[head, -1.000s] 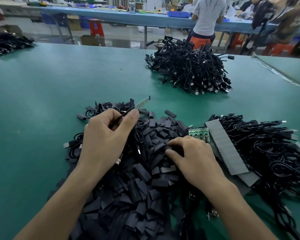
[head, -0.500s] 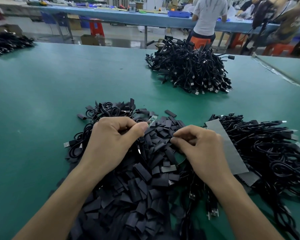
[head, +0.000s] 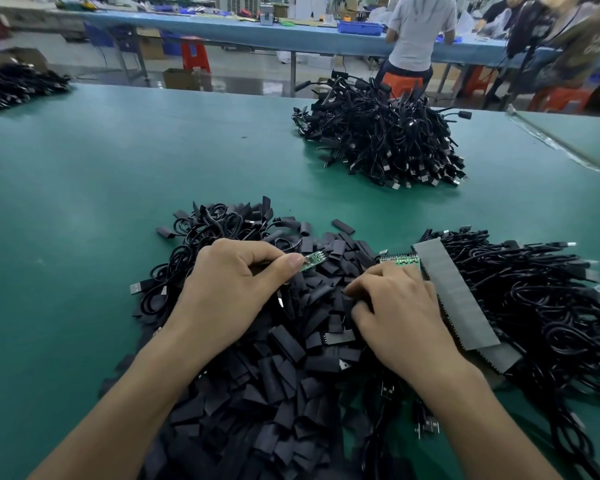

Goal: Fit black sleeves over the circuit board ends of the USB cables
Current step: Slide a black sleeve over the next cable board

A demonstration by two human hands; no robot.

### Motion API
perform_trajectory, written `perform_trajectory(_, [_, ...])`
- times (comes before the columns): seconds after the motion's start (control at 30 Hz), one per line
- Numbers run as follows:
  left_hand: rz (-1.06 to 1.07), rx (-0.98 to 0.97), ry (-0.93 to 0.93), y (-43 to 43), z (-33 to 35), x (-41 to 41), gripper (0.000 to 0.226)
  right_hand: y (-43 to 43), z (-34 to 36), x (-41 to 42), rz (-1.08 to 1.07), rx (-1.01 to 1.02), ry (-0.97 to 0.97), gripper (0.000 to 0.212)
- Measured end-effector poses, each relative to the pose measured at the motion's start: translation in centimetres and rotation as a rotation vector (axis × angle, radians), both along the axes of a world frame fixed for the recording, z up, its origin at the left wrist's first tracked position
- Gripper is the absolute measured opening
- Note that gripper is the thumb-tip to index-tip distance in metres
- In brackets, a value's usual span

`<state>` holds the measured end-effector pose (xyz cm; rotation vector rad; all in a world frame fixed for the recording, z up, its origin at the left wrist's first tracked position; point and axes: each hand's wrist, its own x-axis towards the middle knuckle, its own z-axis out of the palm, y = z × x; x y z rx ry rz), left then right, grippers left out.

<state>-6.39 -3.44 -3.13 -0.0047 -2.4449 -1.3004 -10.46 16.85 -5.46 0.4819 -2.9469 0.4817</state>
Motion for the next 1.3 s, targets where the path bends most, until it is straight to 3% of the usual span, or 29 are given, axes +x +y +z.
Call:
perform_trajectory(0.13, [-0.002,-0.003,0.0,-0.1,0.0,0.0,0.016,-0.3,-0.4,0.1,0.039,0.069,-0.078,0.035])
perform_trajectory(0.3, [-0.016,0.001,-0.04,0.0,0.0,-0.1,0.017,-1.2,-0.4,0.4,0.068,-0.063,0.013,0.028])
perform_trajectory(0.43, [-0.036,0.091,-0.076,-0.1,-0.1,-0.2,0.013,-2.0,-0.6,1.3,0.164,-0.009,-0.041,0.033])
perform_trajectory(0.57, [-0.032,0.163,-0.088,-0.1,-0.1,-0.2,0.015,-2.3,-0.6,1.5,0.167,-0.148,-0.103,0.025])
perform_trajectory(0.7, [0.013,0.191,-0.059,-0.3,-0.3,-0.4,0.019,-2.4,-0.6,1.4,0.171,-0.273,-0.223,0.031])
perform_trajectory(1.0, [0.009,0.159,-0.043,-0.2,-0.3,-0.1,0.009,-1.1,0.2,0.6,0.143,-0.235,-0.038,0.016])
perform_trajectory(1.2, [0.022,0.174,-0.056,-0.4,-0.3,-0.1,0.012,-0.5,0.7,0.2,0.099,-0.391,0.024,0.014])
perform_trajectory(1.3, [0.013,0.186,-0.06,-0.4,-0.4,-0.1,0.014,-0.6,1.0,0.2,0.089,-0.562,-0.005,0.013])
